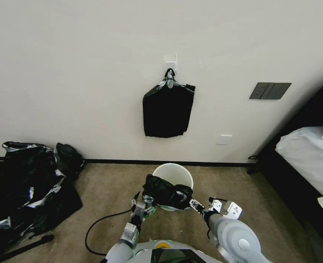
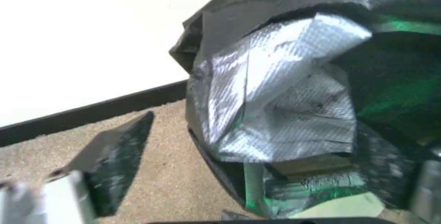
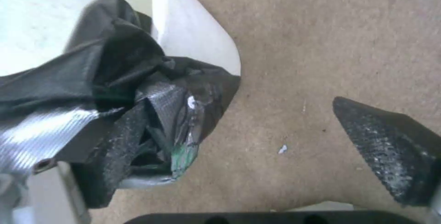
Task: Place a trash bag onto the trash bin.
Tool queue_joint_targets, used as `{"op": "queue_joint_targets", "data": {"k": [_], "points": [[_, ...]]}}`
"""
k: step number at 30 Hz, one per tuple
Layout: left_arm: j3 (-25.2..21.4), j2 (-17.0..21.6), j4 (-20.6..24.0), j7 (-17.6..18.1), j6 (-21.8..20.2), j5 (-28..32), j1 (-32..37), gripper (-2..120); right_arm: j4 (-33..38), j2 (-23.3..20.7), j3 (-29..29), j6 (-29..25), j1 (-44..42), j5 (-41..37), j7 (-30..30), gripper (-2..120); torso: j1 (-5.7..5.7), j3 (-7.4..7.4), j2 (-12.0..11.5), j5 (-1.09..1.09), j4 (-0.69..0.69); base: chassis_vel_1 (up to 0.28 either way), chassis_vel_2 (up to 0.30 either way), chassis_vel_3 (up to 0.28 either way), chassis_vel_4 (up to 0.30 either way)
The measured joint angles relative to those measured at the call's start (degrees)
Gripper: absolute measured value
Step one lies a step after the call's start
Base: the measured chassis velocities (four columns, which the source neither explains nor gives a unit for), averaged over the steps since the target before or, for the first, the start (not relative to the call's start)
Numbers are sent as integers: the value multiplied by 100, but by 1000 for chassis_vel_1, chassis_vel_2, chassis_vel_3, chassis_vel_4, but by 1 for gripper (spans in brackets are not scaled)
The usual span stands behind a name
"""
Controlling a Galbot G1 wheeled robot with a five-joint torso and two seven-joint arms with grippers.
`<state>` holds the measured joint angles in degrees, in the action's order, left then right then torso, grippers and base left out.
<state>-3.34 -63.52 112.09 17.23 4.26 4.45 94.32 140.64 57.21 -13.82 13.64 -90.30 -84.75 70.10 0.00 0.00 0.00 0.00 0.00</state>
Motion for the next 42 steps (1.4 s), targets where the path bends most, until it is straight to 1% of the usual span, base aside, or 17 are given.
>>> {"op": "queue_joint_targets", "data": {"k": [3,11,14,19,21,24,27,28,30,31,34,35,38,39,40,41,42], "points": [[-175,96,188,-280,206,-36,268,100,236,-74,-36,12,-83,299,12,100,0,0,0,0,0,0,0,0,0],[-325,264,629,-516,483,-91,553,100,283,-222,-143,20,-59,693,-44,100,0,0,0,1,0,0,0,0,0],[-327,277,919,-523,502,-41,565,100,282,-259,-206,29,7,1123,-447,100,0,0,0,0,0,0,0,0,0],[-378,322,1266,-516,500,29,614,100,278,-292,-319,54,108,1421,-940,100,0,0,0,1,0,0,0,0,0],[-525,352,1511,-460,494,125,699,100,275,-317,-356,105,143,1757,-1281,100,0,0,0,0,0,0,0,0,0],[-602,361,1609,-426,485,164,720,100,273,-328,-359,147,149,1934,-1473,100,0,0,0,1,0,0,0,0,0],[-877,390,1948,-235,258,551,722,100,105,-402,-366,246,332,2422,-2457,100,0,0,0,-2,-1,0,0,0,0],[-877,390,1948,-235,258,551,722,100,105,-402,-366,246,332,2422,-2457,100,0,0,0,-2,-1,0,0,0,0],[-1257,276,2210,-122,91,837,791,100,-279,-486,-431,322,621,2542,-3524,100,0,0,0,0,-1,0,0,0,0],[-1257,276,2210,-122,91,837,791,100,-279,-486,-431,322,621,2542,-3524,100,0,0,0,0,-1,0,0,0,0],[-1750,218,2481,-55,-174,1214,761,100,-1099,-735,-376,652,1520,2645,-4832,100,0,1,0,0,0,0,0,0,0],[-1750,218,2481,-55,-174,1214,761,100,-1099,-735,-376,652,1520,2645,-4832,100,0,1,0,0,0,0,0,0,0],[-1945,197,2637,-12,-325,1366,706,100,-2025,-961,-114,1121,2464,2861,-6065,100,0,0,0,1,1,0,0,0,0],[-1945,197,2637,-12,-325,1366,706,100,-2025,-961,-114,1121,2464,2861,-6065,100,0,0,0,1,1,0,0,0,0],[-1968,178,2683,8,-365,1384,707,100,-2449,-1039,16,1337,2831,2934,-6597,100,0,1,0,1,0,0,0,0,0],[-1975,161,2702,16,-382,1386,712,100,-2650,-1070,87,1469,3006,2994,-6820,100,0,1,0,1,-1,0,0,0,0],[-1981,123,2752,27,-410,1387,738,100,-3093,-1132,316,1769,3464,3210,-7338,100,0,1,0,2,-1,0,0,0,0]]}}
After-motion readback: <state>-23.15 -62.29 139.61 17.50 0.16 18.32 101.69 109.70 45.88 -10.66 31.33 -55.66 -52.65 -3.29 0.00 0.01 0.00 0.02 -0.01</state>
